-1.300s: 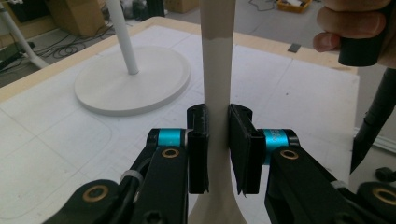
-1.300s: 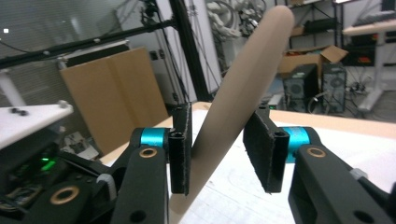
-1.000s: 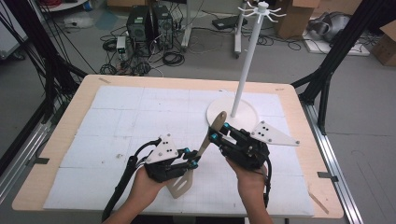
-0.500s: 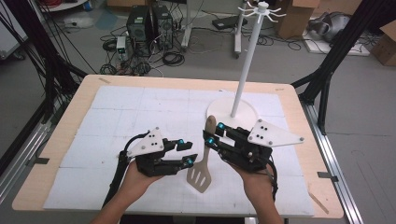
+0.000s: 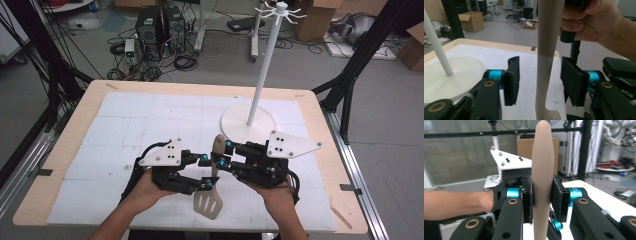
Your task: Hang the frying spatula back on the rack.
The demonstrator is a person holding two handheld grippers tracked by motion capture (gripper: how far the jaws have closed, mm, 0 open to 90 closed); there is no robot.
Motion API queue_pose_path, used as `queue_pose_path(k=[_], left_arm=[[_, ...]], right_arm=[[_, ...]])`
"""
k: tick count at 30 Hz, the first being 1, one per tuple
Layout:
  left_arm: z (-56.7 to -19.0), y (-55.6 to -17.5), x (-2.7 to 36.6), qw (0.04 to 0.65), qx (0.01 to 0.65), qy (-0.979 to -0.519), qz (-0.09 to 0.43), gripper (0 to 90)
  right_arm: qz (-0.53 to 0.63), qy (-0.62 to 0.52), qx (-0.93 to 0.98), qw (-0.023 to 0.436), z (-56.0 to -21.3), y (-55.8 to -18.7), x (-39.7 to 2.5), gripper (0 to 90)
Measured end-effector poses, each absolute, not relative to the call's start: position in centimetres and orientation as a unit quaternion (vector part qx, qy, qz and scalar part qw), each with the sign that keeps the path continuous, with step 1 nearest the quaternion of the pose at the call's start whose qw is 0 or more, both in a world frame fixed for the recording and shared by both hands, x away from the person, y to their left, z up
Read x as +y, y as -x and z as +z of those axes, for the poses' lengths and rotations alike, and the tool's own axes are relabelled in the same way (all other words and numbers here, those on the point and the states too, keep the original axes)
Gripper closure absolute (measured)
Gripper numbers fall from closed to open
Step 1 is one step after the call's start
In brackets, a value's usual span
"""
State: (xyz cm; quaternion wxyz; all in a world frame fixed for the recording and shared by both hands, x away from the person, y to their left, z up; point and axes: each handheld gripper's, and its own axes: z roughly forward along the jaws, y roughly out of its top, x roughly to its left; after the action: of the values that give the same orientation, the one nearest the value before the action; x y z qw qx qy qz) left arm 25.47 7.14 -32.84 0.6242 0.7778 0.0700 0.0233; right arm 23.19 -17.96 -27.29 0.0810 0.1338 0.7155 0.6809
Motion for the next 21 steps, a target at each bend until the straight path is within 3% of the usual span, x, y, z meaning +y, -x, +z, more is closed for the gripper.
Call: queue_pose_path(k=[6,11,14,21], left_arm=[[-33.0,-25.1,6.8,0.613,0.056,-0.788,0.026,76.6],[-33.0,-25.0,6.6,0.601,0.078,-0.795,0.035,77.3],[-32.9,-25.0,6.6,0.598,0.101,-0.794,0.043,77.5],[-32.9,-25.0,6.5,0.584,0.128,-0.799,0.064,77.6]], right_arm=[[0.682,-0.13,0.716,0.069,-27.8,-23.2,-17.9,73.4],[0.684,-0.133,0.713,0.083,-28.3,-23.1,-18.1,71.8],[0.675,-0.172,0.708,0.111,-28.5,-23.0,-18.1,41.5],[0.66,-0.19,0.714,0.138,-28.3,-22.5,-17.8,44.9]])
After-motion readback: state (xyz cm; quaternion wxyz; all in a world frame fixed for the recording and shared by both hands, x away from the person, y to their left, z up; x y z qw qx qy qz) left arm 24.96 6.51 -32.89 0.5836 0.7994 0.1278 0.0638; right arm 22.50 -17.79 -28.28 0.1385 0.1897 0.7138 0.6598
